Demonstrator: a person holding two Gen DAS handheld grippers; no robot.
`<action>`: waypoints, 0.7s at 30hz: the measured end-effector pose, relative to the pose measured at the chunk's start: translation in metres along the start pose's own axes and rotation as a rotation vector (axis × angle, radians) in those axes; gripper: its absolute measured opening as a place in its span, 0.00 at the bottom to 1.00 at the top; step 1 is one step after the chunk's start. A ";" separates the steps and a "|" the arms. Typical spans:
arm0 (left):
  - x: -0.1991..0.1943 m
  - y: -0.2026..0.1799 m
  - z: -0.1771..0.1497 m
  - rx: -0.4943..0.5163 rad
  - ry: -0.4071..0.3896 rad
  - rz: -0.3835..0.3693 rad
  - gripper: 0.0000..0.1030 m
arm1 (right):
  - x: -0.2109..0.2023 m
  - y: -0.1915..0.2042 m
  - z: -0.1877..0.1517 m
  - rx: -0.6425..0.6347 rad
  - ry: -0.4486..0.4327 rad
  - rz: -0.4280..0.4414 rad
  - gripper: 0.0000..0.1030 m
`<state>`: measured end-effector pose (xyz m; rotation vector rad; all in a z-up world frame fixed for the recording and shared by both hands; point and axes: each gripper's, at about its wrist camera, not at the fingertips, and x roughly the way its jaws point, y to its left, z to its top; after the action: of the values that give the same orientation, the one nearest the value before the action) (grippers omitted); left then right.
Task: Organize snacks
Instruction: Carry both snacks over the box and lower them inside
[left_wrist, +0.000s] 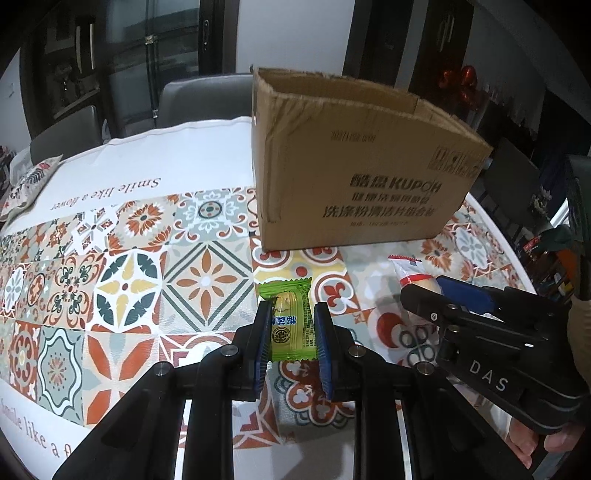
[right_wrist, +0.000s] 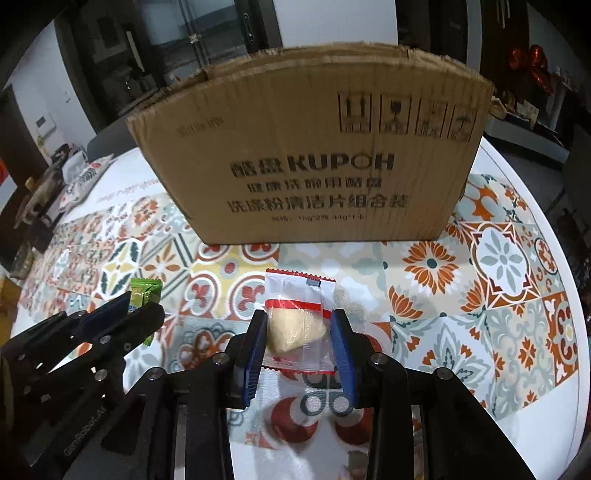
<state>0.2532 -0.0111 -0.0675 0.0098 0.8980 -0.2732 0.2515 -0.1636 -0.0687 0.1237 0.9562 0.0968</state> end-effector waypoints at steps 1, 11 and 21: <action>-0.003 -0.001 0.001 -0.002 -0.004 -0.001 0.23 | -0.005 0.001 0.001 -0.003 -0.010 0.003 0.35; -0.040 -0.011 0.013 0.005 -0.091 -0.004 0.23 | -0.049 0.000 0.008 -0.006 -0.107 0.032 0.35; -0.081 -0.024 0.034 0.032 -0.198 -0.009 0.23 | -0.087 0.000 0.020 -0.021 -0.199 0.051 0.35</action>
<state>0.2260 -0.0200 0.0189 0.0082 0.6968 -0.2914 0.2178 -0.1771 0.0126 0.1357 0.7530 0.1385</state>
